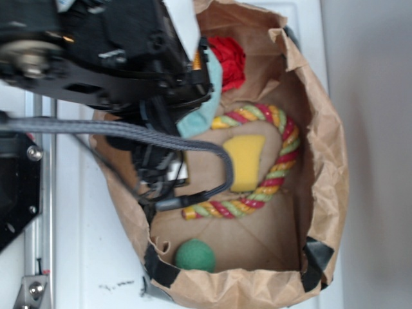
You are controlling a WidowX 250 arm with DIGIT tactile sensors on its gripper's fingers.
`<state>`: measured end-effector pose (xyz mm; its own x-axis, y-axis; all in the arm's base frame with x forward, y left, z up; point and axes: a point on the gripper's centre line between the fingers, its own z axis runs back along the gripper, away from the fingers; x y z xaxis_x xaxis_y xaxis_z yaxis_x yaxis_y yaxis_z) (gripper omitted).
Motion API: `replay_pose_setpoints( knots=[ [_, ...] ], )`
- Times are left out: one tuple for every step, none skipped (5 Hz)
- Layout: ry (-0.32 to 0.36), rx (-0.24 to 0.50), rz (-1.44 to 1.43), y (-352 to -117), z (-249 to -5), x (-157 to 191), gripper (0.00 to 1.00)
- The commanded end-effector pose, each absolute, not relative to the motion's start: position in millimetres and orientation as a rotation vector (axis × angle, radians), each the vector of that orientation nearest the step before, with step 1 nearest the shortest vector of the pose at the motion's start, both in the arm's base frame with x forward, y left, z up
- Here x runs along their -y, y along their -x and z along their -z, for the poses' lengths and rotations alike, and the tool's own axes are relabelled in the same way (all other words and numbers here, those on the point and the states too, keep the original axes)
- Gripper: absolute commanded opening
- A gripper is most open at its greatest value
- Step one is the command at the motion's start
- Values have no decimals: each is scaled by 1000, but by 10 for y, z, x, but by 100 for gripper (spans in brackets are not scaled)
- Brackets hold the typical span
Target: Grab the green sponge.
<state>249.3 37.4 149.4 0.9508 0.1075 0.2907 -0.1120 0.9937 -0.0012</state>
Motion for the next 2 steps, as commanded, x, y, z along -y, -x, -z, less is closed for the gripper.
replay_pose_setpoints(
  knots=[
    [-78,354,288,-2844,-1462,-80,100],
    [-87,347,516,-2778,-1514,27,100]
  ],
)
